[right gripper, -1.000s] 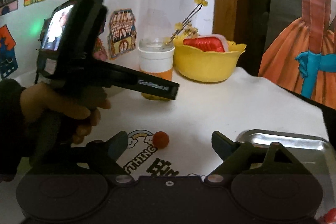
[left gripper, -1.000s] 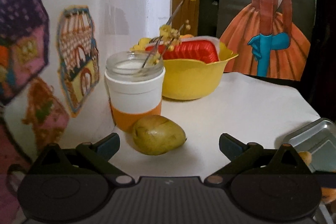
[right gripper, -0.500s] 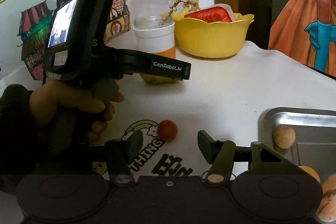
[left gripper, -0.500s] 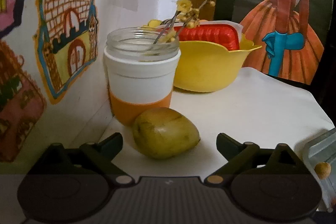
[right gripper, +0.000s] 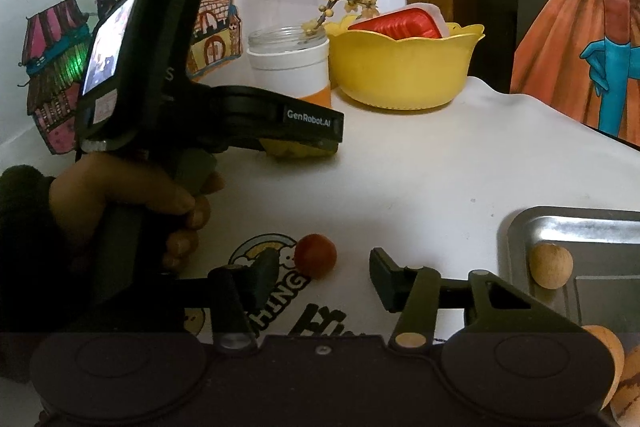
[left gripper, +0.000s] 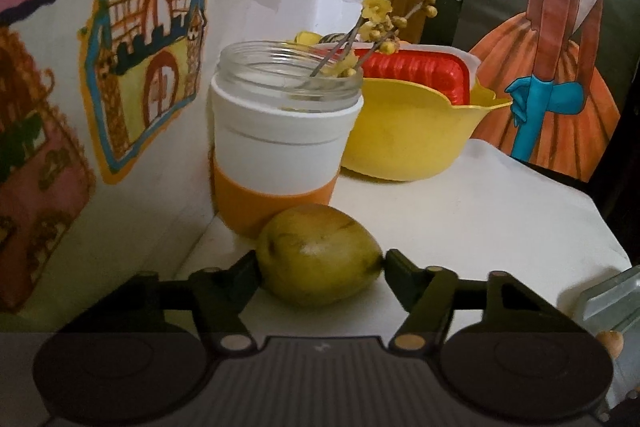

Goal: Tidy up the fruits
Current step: 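Close the left tool on the pear while the right tool closes on the cherry tomato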

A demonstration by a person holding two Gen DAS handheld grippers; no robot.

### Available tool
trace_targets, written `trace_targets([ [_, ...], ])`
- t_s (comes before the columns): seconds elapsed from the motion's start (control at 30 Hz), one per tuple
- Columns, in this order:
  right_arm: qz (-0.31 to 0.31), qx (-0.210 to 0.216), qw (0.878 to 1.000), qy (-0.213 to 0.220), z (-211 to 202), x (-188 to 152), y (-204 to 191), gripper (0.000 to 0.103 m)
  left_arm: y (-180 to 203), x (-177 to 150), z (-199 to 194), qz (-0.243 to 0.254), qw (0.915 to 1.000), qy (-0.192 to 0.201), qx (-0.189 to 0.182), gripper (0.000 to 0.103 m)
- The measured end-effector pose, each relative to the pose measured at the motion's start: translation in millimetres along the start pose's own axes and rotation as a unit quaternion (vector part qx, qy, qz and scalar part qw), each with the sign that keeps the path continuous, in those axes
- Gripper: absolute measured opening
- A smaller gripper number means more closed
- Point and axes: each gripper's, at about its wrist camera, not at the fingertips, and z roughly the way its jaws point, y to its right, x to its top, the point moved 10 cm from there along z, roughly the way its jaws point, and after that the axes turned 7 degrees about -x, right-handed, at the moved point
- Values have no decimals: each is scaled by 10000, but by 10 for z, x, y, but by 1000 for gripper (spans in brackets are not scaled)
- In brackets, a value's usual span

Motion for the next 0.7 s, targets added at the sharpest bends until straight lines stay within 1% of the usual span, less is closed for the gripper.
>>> trace_targets([
  [0.2,-29,-30,10000,57,26,8,-7,49,16,-9,-7,-33,10000,15,28,68],
  [0.37,-167,-123,9997,83,44,18,-30,48,74,-32,-49,92,9999,14,118,66],
  [0.47,-232,-167,9996,84,58,28,-42,46,99,-61,-92,80,9999,-8,132,65],
  [0.63,-297,-177,9994,94,57,42,-69,39,128,-122,-171,47,9999,-41,96,64],
  [0.7,-326,-175,9993,104,54,45,-82,32,143,-148,-203,60,9999,-51,92,64],
])
